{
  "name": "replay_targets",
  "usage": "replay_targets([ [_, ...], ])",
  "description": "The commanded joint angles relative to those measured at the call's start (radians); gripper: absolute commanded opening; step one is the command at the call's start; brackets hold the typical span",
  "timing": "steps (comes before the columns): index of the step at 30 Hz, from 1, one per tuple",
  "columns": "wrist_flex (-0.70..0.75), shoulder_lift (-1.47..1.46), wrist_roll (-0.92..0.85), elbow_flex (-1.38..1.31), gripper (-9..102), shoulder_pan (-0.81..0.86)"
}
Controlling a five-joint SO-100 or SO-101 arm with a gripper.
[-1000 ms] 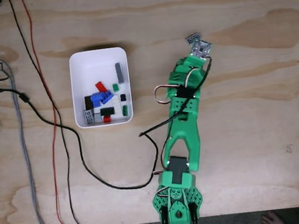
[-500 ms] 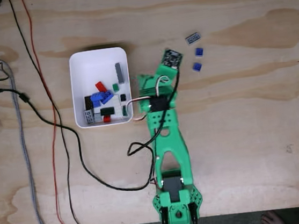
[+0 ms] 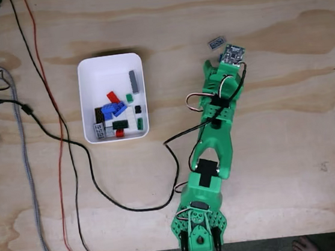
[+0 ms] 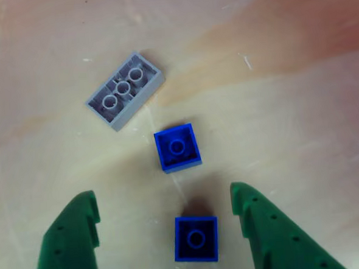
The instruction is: Put all lego bricks in the bin.
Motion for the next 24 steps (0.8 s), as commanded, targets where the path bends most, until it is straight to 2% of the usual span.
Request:
replay_targets([
  [1, -0.067, 0.026, -0.044, 0.011, 23, -0.002],
  [10, -0.107, 0.058, -0.074, 0.110, 22, 0.015],
  [14, -0.109, 0.040, -0.084, 0.107, 14, 0.017],
  [18, -0.109, 0.048, -0.077, 0.117, 0, 0.000],
  [20, -0.095, 0.069, -0.069, 0.121, 0, -0.011],
  [24, 0.058, 0.221, 0.129, 0.074, 0, -0.057],
])
